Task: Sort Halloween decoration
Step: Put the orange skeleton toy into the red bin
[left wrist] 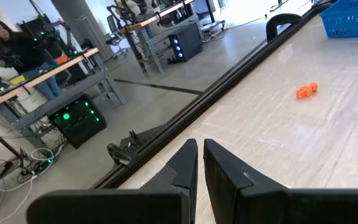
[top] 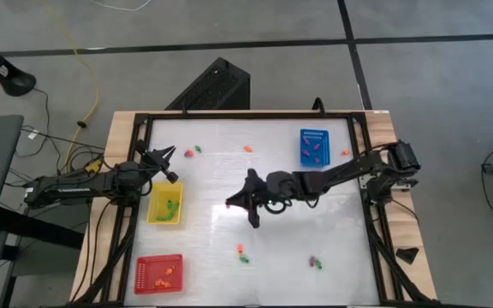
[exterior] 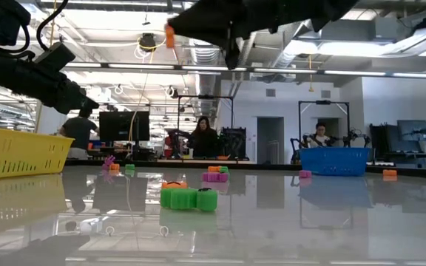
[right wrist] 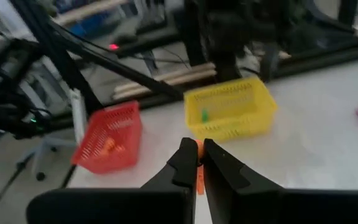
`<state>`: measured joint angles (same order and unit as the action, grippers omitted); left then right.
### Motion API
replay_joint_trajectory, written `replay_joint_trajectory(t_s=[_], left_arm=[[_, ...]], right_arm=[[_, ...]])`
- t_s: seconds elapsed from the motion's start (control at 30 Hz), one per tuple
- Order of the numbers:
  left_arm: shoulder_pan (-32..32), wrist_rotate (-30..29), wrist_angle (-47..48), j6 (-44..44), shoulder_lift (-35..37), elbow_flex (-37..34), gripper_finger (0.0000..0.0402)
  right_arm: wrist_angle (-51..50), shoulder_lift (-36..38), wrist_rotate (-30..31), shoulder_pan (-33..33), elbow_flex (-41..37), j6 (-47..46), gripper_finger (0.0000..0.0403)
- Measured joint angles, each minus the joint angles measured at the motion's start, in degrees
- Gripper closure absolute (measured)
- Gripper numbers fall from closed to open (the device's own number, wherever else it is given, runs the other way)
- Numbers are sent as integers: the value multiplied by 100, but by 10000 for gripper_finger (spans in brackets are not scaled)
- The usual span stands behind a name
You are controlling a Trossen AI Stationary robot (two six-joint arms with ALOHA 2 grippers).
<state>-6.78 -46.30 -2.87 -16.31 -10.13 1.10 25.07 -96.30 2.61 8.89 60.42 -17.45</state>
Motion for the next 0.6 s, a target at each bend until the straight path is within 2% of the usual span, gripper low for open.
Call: replay_joint_trajectory(t_s=[0.1,0.23,0.43,0.6], left_arm=[[0,-2,0,0,0,0,384],[1,0,0,0,2,0,384],[2,-2,0,2,0,0,384],[0,1,0,0,2,0,384]], right_arm=[[288,-303,-157,154,17,44,357],[846,-1089,-564,402,439,8,357],[1076,-2551,-823,823,1935,206,357],[1098,-3813,-1341,1086,3691,255,363]])
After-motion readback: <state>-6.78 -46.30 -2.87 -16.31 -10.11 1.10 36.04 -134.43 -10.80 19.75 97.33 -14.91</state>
